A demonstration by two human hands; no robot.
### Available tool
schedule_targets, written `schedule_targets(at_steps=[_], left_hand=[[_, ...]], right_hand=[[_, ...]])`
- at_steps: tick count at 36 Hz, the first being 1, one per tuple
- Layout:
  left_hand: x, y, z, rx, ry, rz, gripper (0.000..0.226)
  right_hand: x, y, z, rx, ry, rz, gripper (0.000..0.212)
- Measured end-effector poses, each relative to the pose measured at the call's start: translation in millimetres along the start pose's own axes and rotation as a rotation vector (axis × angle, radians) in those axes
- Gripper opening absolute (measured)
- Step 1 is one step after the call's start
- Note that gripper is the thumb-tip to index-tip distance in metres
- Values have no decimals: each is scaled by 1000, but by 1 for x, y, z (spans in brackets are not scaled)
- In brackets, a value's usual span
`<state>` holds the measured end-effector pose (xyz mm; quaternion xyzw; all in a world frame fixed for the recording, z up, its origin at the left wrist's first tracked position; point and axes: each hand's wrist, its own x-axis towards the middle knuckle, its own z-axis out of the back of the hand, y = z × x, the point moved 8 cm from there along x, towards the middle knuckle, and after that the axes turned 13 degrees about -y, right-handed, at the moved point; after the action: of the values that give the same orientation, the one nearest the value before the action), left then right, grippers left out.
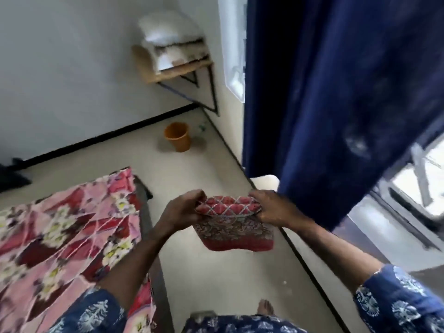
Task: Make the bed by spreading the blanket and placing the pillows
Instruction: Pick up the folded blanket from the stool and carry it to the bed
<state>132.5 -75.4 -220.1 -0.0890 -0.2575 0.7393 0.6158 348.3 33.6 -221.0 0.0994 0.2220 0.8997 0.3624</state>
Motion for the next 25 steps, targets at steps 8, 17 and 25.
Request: schedule_targets(at_steps=[8,17,25], left_hand=[[-11,106,73,8,-299,344,50],[-1,234,115,-187,-521,702,63],[56,344,137,-792,-637,935,87]], right_hand=[[139,99,-32,11,36,338,28],[280,184,-64,74,155,436,35],[420,238,-77,463,369,387,35]])
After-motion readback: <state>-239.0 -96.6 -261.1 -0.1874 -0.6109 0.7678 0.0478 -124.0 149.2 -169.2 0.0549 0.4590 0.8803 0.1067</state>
